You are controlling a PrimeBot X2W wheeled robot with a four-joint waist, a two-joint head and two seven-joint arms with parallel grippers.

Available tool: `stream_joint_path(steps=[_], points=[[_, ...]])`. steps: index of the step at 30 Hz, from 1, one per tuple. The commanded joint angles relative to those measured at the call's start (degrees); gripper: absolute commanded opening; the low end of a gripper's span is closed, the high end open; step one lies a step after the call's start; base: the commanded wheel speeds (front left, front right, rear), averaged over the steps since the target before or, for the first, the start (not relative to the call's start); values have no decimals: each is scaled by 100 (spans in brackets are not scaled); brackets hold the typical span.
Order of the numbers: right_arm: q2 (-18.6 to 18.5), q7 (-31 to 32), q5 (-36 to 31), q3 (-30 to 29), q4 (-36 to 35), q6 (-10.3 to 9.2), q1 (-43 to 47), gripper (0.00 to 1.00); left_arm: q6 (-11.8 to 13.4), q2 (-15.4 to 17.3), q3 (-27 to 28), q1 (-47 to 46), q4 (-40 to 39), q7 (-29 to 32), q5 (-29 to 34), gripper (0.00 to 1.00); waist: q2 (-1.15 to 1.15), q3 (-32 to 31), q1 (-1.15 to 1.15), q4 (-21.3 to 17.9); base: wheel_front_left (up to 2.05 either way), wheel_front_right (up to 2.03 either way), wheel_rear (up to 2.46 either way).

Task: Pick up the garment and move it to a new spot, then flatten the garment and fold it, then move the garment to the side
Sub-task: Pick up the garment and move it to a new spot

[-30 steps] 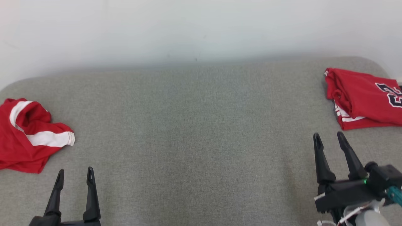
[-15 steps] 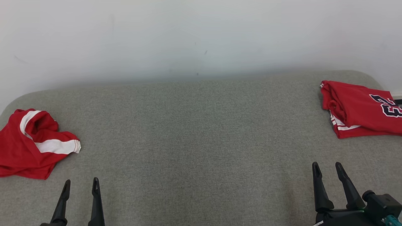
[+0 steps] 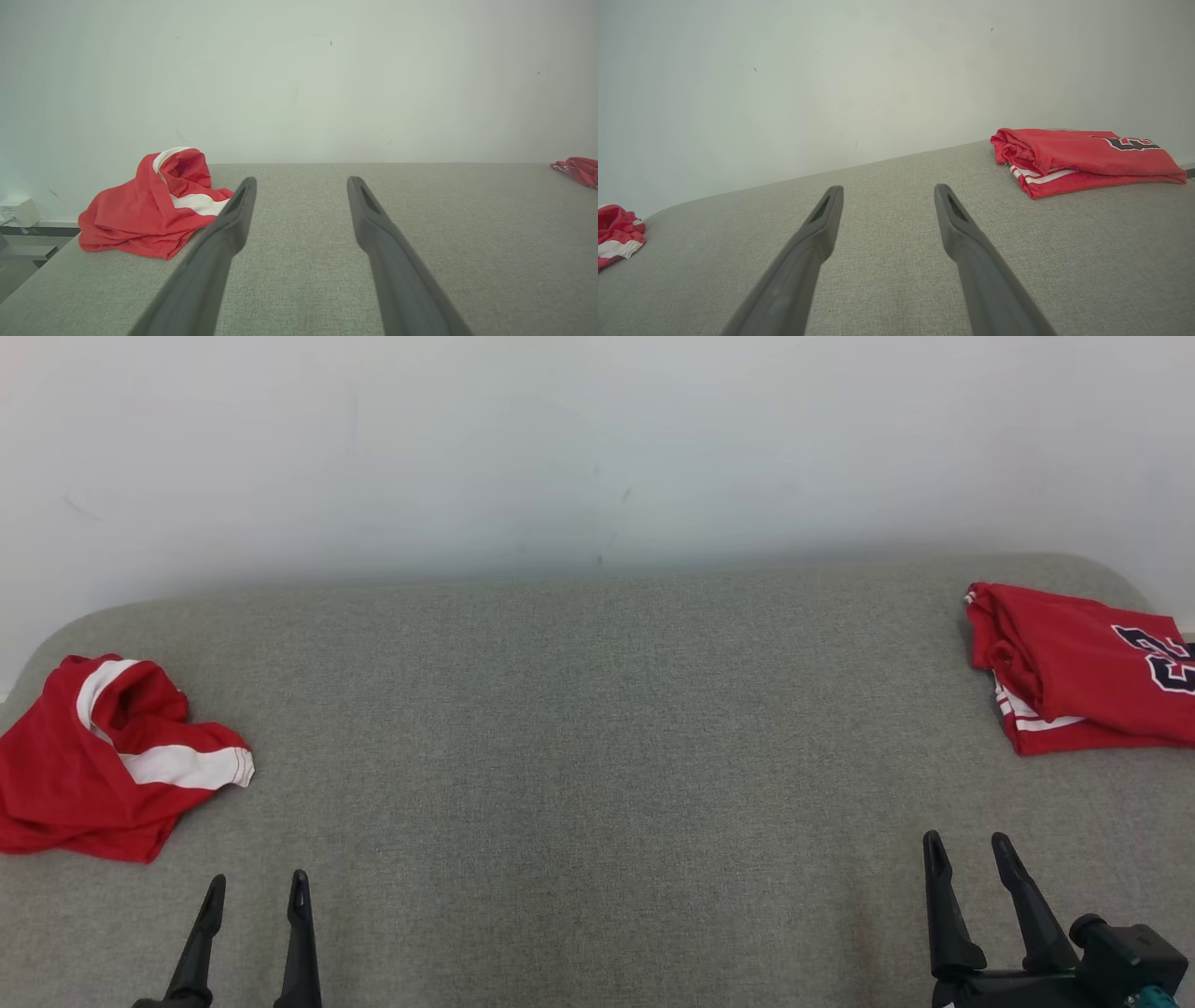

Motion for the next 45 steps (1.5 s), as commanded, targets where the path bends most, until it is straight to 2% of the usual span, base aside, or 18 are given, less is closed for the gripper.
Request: stream_joint_path(steps=[1,12,20,35,45], points=[[28,6,-33,1,13,-17,47,100,-22,31,-1,14,-11,-16,4,100,0,4,0,6,0,0,0],[47,-10,3,-16,62,-17,71,100,-32,29,-3,-40,54,-16,47,100,0,8,0,72,0,0,0],[79,-15,35,-57,59,-17,138,100,6,49,19,-124,155,-16,74,100,0,2,0,656,0,0,0],[93,22,0,-38,120,-17,31,100,101,83,225,-185,261,-16,-30,100,0,112,0,2263,0,0,0],[78,63,-15,6,168,-17,-26,100,147,133,395,-73,273,-16,-62,100,0,62,0,2825,0,0,0]])
